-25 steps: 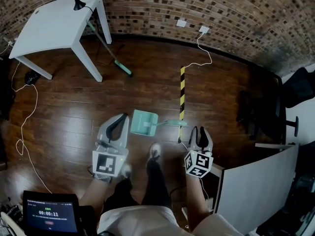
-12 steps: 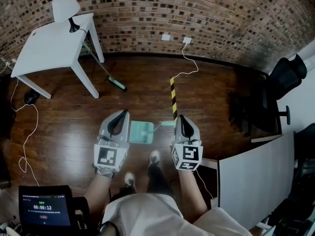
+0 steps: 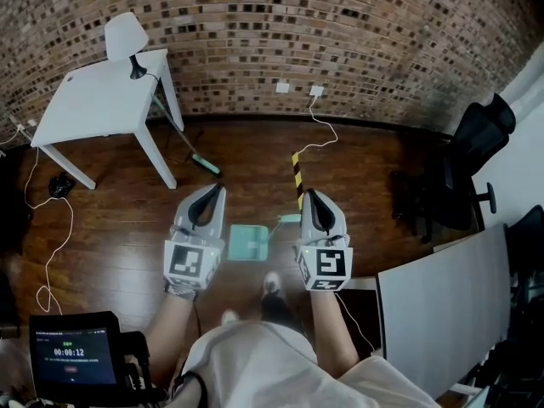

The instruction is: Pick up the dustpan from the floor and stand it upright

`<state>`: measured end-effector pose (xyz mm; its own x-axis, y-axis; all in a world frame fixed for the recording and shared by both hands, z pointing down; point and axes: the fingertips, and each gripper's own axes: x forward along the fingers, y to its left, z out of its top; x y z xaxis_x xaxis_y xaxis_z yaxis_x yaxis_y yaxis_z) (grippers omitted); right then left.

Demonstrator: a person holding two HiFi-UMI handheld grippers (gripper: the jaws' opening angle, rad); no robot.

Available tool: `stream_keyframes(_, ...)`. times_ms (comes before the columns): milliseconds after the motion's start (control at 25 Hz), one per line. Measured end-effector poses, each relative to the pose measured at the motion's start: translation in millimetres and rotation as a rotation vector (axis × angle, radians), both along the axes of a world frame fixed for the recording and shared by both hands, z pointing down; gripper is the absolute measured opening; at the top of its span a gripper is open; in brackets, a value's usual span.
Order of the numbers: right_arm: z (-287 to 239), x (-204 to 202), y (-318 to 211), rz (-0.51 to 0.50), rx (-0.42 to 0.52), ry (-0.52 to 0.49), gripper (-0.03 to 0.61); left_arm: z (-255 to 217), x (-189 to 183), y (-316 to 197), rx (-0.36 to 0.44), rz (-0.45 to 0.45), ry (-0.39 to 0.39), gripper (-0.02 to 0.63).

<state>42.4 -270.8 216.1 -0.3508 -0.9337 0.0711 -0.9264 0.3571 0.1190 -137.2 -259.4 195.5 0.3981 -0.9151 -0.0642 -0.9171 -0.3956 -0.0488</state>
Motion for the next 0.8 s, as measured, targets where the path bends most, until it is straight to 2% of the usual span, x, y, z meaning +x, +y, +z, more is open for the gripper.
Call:
stream_keyframes(120, -10.7, -7.6, 25.2, -0.011, 0.029, 0.008, 0.014, -0.6, -11.9, 23.5, 0.027, -0.001, -0.018, 0.002)
stream_keyframes(280, -16.1, -5.2, 43.0, -0.010, 0.042, 0.005, 0.014, -5.2, -18.5, 42.0, 0.042, -0.019, 0.001, 0.002)
stream_keyframes(520, -21.6, 0.3, 96.2, 0.020, 0.025, 0.005, 0.014, 0.4, -32.5, 92.6, 0.004, 0.012, 0.071, 0.002)
stream_keyframes(800, -15.2, 18.9, 191.1, -0.004, -0.032, 0.036, 0.012, 7.4, -23.7, 181.9, -0.033, 0.044, 0.037, 0.002)
